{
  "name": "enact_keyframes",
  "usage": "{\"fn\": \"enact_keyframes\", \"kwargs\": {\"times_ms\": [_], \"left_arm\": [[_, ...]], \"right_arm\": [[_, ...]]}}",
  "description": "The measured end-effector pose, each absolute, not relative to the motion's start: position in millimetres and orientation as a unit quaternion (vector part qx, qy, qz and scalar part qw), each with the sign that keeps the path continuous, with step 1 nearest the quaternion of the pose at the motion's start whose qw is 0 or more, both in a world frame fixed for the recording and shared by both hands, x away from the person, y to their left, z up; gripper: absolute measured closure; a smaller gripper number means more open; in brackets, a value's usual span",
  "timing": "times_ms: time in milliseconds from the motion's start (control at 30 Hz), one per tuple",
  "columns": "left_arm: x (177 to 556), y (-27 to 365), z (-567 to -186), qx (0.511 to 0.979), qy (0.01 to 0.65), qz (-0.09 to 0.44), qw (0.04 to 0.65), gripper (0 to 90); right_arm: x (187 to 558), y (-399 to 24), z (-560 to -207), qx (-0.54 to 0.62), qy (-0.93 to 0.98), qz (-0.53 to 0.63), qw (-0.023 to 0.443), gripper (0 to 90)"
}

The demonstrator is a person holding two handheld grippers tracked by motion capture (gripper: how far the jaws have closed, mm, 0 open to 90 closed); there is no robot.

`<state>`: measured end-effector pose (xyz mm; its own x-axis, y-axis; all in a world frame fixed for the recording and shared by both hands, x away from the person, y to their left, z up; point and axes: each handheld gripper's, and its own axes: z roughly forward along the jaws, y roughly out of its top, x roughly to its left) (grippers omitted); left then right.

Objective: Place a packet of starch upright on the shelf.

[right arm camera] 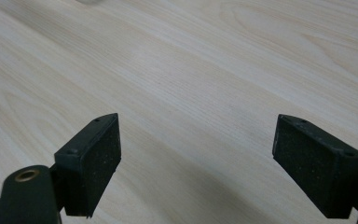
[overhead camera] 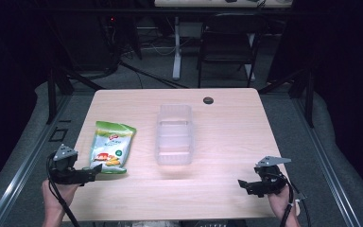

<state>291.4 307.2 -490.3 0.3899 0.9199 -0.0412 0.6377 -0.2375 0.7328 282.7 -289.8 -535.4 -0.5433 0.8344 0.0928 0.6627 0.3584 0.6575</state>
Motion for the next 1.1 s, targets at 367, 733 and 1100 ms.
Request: {"fn": "enact_keyframes", "kwargs": {"times_ms": [367, 733, 1100], "left_arm": [[297.9, 310.2, -490.2, 0.755, 0.525, 0.181, 0.35, 0.1], [324.5, 311.8, -486.9, 0.747, 0.531, 0.159, 0.369, 0.1], [366.1, 318.4, -497.2, 0.745, 0.544, 0.138, 0.361, 0.9]], "right_arm": [[281.6, -286.1, -535.8, 0.456, 0.817, 0.328, 0.132, 14.9], [279.1, -281.2, -533.3, 0.444, 0.821, 0.333, 0.133, 14.8], [279.2, -282.5, -535.4, 0.443, 0.824, 0.331, 0.121, 14.8]]}}
